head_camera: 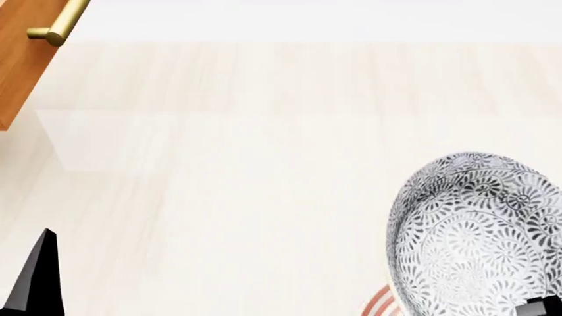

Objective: Put the bowl on the plate.

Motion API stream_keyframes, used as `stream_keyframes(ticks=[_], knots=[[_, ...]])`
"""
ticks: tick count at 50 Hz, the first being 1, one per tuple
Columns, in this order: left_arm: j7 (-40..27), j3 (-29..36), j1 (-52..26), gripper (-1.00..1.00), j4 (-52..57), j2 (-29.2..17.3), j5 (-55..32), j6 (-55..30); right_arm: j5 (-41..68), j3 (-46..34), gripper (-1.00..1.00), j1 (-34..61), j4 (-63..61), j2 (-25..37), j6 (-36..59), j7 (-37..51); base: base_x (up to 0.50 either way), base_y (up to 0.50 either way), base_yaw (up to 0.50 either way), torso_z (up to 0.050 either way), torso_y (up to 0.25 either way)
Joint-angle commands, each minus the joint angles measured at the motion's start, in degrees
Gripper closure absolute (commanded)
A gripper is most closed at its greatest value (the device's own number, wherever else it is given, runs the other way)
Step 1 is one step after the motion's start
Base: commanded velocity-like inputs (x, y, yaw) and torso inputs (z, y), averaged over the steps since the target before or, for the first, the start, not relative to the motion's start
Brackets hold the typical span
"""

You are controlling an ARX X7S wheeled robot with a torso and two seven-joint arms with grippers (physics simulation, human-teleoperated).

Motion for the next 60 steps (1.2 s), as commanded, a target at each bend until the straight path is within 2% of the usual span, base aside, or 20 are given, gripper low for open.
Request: stream_keyframes(ticks=[1,21,38,46,60], knots=[[-0.2,0.2,-0.1,-1.00,-0.1,-0.2,-0.1,0.2,-0.2,0.4,1.00,1.1,-0.7,0.0,0.6,2.7,0.00,0.00,0.00,0.000,0.000],[-0.7,0.5,-0.3,-1.00,-0.2,-0.6,-0.6,0.4,0.1,0.9,1.00,-0.1,-2.3,-0.7,0.1,6.6,0.00,0.00,0.00,0.000,0.000],[-0.9,1.3,-0.4,-1.00,-0.2,-0.8,-0.3,0.5,-2.2,4.8,1.00,-11.9,-5.5,-2.3,-2.7,1.7,0.00,0.00,0.00,0.000,0.001],[-0.9,1.6,-0.4,-1.00,-0.4,-0.8,-0.2,0.6,-2.4,5.4,1.00,-14.6,-4.8,-3.5,-3.4,-0.5,0.00,0.00,0.00,0.000,0.000],[-1.0,2.0,-0.6,-1.00,-0.6,-0.9,-0.1,0.7,-0.4,4.2,1.00,-11.6,-0.6,-4.1,-3.0,-1.7,0.00,0.00,0.00,0.000,0.000]])
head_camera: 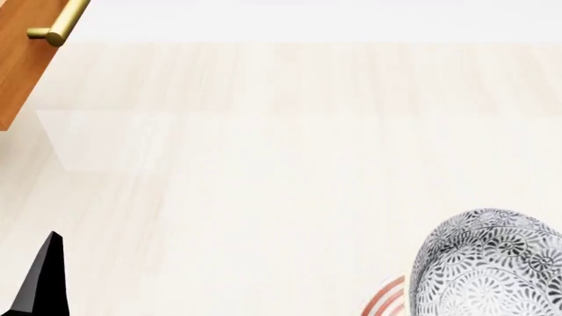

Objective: Put the bowl on the plate.

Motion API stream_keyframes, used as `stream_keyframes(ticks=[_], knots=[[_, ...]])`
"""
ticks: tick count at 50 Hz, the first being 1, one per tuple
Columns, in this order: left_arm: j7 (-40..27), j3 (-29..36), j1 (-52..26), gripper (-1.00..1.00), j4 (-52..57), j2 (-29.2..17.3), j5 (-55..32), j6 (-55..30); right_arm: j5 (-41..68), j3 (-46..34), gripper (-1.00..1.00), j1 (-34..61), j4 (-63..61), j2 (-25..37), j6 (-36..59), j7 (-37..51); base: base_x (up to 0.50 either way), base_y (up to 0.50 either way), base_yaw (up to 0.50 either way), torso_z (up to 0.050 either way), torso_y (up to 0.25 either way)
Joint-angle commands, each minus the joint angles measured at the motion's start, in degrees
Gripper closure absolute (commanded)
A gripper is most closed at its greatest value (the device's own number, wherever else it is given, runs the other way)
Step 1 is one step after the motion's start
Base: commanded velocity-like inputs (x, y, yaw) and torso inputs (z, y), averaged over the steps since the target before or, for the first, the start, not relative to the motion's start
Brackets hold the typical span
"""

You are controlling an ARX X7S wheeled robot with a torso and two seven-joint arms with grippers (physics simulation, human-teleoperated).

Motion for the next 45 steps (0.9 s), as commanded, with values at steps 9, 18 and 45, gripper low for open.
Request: stream_keyframes(ticks=[9,18,45], knots=[[-0.3,0.3,-0.1,-1.00,-0.2,-0.3,-0.1,0.3,0.2,-1.0,1.00,4.2,3.2,-0.4,1.3,2.6,0.00,0.00,0.00,0.000,0.001],[-0.2,0.5,-0.1,-1.00,-0.6,-0.3,-0.2,0.6,0.0,-2.3,1.00,5.6,6.1,-1.3,1.8,3.4,0.00,0.00,0.00,0.000,0.000],[-0.2,1.2,-0.4,-1.00,-1.1,-0.5,0.0,1.1,1.1,-4.1,1.00,6.3,12.6,-4.1,2.2,-0.5,0.00,0.00,0.00,0.000,0.000]])
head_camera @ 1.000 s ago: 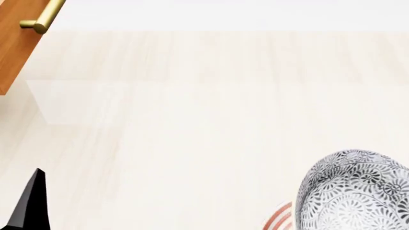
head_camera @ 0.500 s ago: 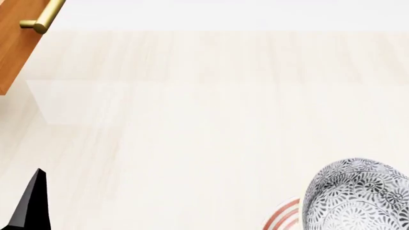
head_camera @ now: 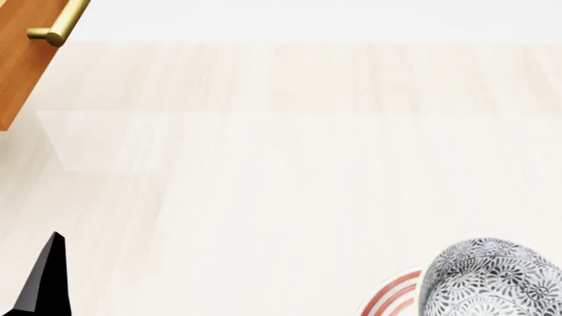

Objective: Put the bowl on the plate.

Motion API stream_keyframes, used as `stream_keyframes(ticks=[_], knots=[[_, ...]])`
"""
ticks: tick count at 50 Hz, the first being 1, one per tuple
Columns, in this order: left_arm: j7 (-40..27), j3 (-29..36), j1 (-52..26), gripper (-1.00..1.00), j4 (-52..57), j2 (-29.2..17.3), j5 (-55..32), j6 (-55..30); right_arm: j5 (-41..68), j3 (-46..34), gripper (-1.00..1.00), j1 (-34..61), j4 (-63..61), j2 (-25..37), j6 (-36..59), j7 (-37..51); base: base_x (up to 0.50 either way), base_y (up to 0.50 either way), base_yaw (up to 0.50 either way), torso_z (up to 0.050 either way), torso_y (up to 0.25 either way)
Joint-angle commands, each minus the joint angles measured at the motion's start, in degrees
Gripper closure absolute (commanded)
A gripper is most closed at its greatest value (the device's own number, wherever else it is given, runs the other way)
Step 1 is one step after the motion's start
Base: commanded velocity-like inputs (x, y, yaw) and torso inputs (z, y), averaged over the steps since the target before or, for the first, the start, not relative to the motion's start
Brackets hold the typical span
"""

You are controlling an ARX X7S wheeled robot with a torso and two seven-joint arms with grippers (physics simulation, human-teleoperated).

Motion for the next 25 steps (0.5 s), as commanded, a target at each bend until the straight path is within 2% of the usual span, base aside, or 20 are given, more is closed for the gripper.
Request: stream_keyframes(ticks=[1,25], knots=[[0.1,0.4,-0.1,-1.00,-0.4,0.0,0.2,0.2,-0.3,-0.4,1.00,1.0,2.9,-1.0,0.6,-1.5,0.00,0.00,0.00,0.000,0.000],[-0.3,0.4,-0.1,-1.00,-0.3,-0.5,-0.1,0.7,-0.1,-2.0,1.00,3.3,7.3,-2.5,1.5,-2.3,0.00,0.00,0.00,0.000,0.000]])
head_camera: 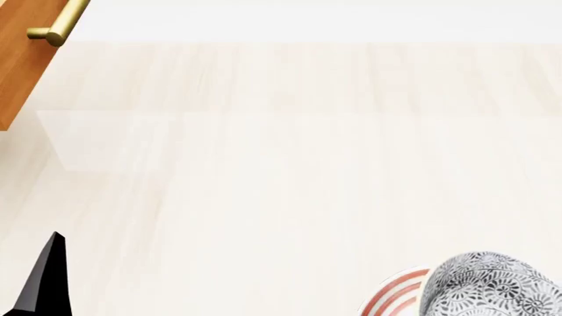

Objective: Put the bowl on the plate.

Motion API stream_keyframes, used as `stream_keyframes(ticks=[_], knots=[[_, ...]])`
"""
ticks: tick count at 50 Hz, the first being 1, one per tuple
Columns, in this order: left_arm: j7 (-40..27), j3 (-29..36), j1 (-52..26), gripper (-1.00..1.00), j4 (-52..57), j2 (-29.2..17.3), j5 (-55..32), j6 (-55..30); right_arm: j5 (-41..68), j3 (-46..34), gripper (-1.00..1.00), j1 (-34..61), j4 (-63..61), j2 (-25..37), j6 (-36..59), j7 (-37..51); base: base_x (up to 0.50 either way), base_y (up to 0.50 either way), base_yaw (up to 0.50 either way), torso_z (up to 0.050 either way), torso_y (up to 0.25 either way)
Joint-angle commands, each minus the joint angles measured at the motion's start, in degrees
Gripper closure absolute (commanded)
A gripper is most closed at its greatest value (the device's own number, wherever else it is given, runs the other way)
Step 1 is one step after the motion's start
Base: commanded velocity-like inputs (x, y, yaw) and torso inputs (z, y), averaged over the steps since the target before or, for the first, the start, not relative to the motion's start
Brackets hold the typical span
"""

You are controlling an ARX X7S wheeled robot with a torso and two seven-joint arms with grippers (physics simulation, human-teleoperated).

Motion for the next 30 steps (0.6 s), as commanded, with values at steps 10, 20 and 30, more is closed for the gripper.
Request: stream_keyframes(ticks=[10,20,30], knots=[[-0.1,0.1,0.0,-1.00,-0.3,-0.4,-0.2,0.5,-1.1,-1.1,1.00,2.5,3.2,-1.1,1.2,-0.1,0.00,0.00,0.00,0.000,0.001],[-0.1,0.2,0.0,-1.00,-0.3,-0.5,-0.1,0.7,-1.2,-1.4,1.00,2.9,3.8,-1.3,1.5,-0.1,0.00,0.00,0.00,0.000,0.000],[-0.2,0.5,-0.2,-1.00,-0.5,-0.5,-0.1,0.7,-1.1,-1.7,1.00,3.3,4.7,-1.5,1.8,-0.4,0.00,0.00,0.00,0.000,0.000]])
